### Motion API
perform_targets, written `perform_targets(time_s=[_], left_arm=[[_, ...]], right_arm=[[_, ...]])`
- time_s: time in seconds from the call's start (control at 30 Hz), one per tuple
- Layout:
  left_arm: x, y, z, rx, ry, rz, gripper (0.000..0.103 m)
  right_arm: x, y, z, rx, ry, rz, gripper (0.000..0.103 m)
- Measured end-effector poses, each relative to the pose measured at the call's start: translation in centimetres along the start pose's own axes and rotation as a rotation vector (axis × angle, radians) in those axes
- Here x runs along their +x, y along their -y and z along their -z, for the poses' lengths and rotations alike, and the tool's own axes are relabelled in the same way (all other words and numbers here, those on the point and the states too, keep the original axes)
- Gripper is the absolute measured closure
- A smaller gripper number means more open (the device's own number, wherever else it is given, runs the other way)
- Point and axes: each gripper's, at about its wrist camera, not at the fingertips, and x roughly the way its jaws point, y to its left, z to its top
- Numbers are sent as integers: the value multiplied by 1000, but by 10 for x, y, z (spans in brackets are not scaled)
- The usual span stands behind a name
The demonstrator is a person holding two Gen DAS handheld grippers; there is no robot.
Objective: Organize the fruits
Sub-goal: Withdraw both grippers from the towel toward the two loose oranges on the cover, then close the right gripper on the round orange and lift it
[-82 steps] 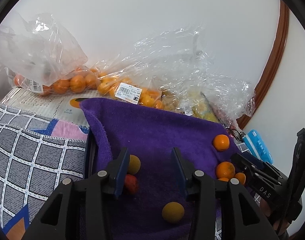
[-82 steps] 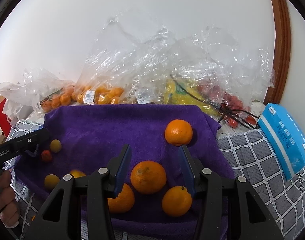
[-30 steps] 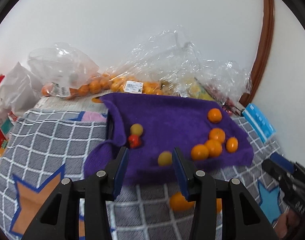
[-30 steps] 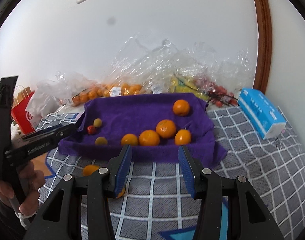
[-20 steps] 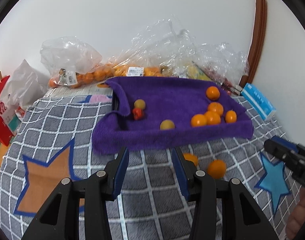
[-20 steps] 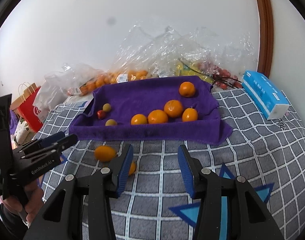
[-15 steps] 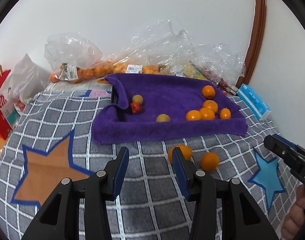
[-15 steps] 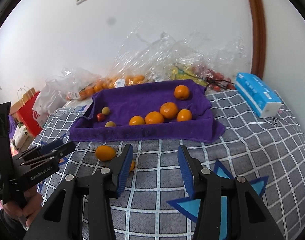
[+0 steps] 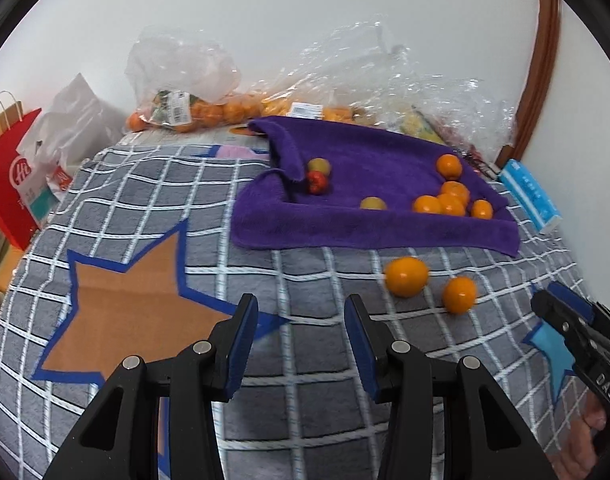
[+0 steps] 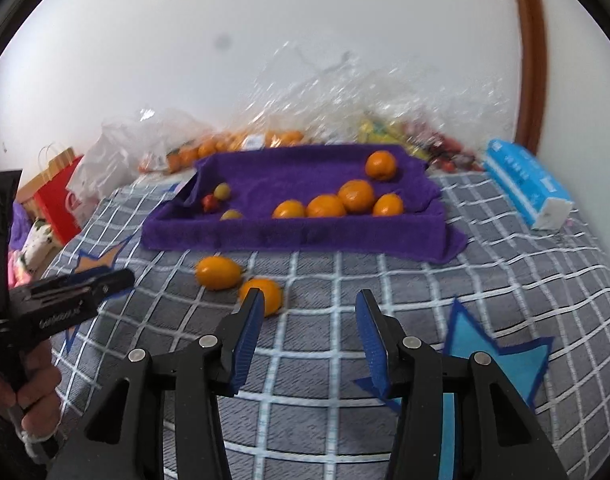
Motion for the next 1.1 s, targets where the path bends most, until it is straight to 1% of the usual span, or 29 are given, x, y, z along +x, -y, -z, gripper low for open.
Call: perform_targets(time_s=[0.23,0.37,0.43,0.53,0.63,0.83,0.97,1.1], left_arm=[[16,-19,-7,-23,-2,-3,60],[27,-22,1,-8,1,21,60],[29,-23,1,-14,-17,49,60],[27,-24,2,-26,2,58,60],[29,-25,2,-34,-5,69,60],[31,-25,2,-31,-14,81,60],[32,-27,2,-39,-19,87,60],[32,-28,1,-43,-21,91,60]], right_arm=[[19,-9,1,-16,-39,7,56],[29,-7,1,12,-51,20,56],[33,-4,1,33,-58,22,56],[41,-4,-1,37,-74,21,56],[47,-8,-3,29,-84,5,56],[52,-17,-4,3,-77,-30,56],[62,-22,-6,-19,-98,-35,56],[73,-25,-6,-25,-137,-42,56]])
